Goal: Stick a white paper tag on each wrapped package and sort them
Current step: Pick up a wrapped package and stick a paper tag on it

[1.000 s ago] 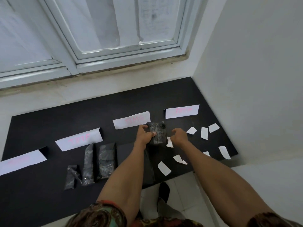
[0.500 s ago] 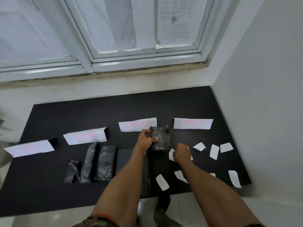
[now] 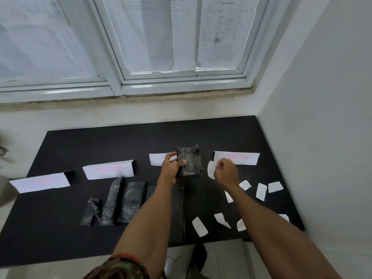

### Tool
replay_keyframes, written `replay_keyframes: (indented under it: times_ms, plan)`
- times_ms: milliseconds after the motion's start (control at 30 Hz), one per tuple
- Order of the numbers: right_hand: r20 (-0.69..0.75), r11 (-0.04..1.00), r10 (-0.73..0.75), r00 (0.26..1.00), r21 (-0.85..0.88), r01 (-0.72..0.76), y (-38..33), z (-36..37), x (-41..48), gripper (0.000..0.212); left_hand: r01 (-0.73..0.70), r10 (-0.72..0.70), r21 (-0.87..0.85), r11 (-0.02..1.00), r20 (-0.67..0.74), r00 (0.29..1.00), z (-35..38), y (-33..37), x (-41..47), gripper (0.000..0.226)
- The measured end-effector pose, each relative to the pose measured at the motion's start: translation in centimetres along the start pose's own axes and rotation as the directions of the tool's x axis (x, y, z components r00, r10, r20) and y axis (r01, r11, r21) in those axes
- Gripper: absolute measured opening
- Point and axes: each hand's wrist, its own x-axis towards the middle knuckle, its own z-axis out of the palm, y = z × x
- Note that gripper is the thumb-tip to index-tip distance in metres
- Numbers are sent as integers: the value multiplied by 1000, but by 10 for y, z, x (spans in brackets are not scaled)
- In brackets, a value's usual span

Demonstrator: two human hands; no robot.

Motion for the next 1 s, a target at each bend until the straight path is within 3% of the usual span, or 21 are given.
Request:
replay_keyframes:
  times_ms: [100, 233, 667, 800, 1000]
  plan:
    - [-6, 983, -169, 986, 65, 169, -43, -25, 8, 7, -69, 70, -25, 997, 25, 997, 0, 23, -9, 44]
    - [57, 944, -331, 942, 11, 331, -104, -32, 4, 8, -114, 116, -42, 993, 49, 992, -4, 51, -28, 46]
    - [-2, 887, -439, 899, -160, 433, -200, 3, -37, 12, -191, 212, -165, 968, 117, 970, -63, 97, -77, 56]
    - [-62, 881, -464, 884, -136, 453, -215, 16, -49, 14, -185, 210, -193, 964, 117, 971, -81, 104, -82, 53]
    - [-168, 871, -477, 863, 37, 489, -239, 31, -74, 10, -178, 224, -237, 955, 185, 957, -101, 116, -101, 42]
